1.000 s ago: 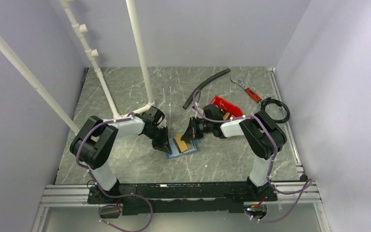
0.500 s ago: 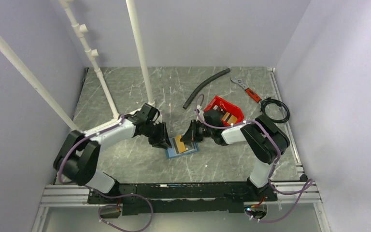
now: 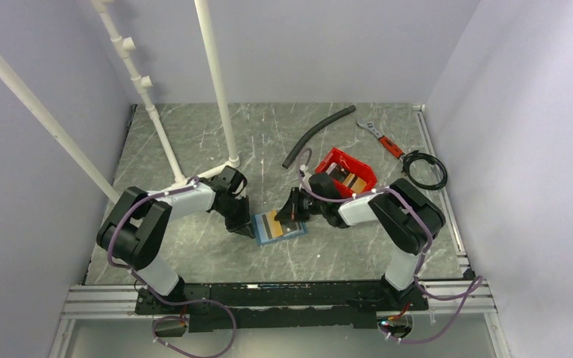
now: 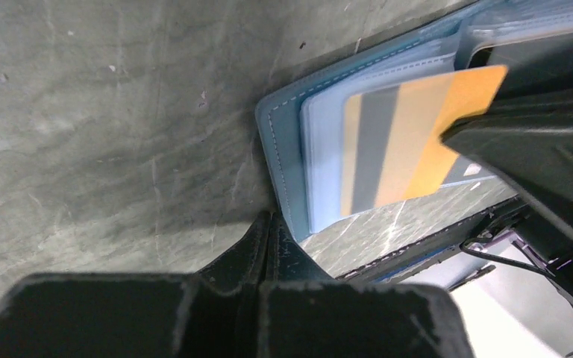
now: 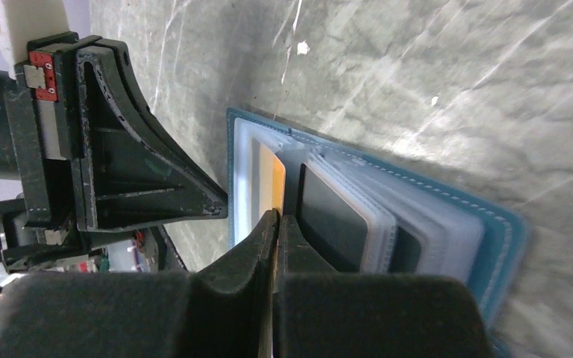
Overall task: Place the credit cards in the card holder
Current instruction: Insert the credit card into the card holder.
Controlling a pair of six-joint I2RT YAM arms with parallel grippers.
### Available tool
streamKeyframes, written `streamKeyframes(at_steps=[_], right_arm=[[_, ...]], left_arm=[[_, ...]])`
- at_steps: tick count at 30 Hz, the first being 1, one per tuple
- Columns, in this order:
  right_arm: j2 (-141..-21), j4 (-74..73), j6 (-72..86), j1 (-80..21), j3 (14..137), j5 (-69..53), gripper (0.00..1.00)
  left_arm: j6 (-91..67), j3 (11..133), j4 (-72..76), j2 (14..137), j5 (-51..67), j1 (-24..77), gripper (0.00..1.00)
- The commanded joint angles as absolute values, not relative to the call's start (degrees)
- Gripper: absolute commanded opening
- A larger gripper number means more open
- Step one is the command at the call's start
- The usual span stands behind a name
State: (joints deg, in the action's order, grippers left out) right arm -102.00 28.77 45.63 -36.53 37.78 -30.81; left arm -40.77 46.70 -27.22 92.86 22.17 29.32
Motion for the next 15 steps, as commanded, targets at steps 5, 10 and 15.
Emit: streamKeyframes(at_steps=[5,10,15], right_arm=[[-104.0,33.0,51.9,-42.6,36.5,-23.9,0.00],[-99.5,14.1,41.2,-42.0,42.8,-20.2,0.19],[-91.5,-7.8,30.1,-42.1,47.5,-14.8,0.47]], left_arm=[[-42.8,47.0,-23.0,94.5,20.3,31.1,0.00],[-41.6,47.1,-25.6,92.0,19.3,31.0,0.00],[-40.4,47.0,-29.0,87.8,20.1,29.9,0.18]])
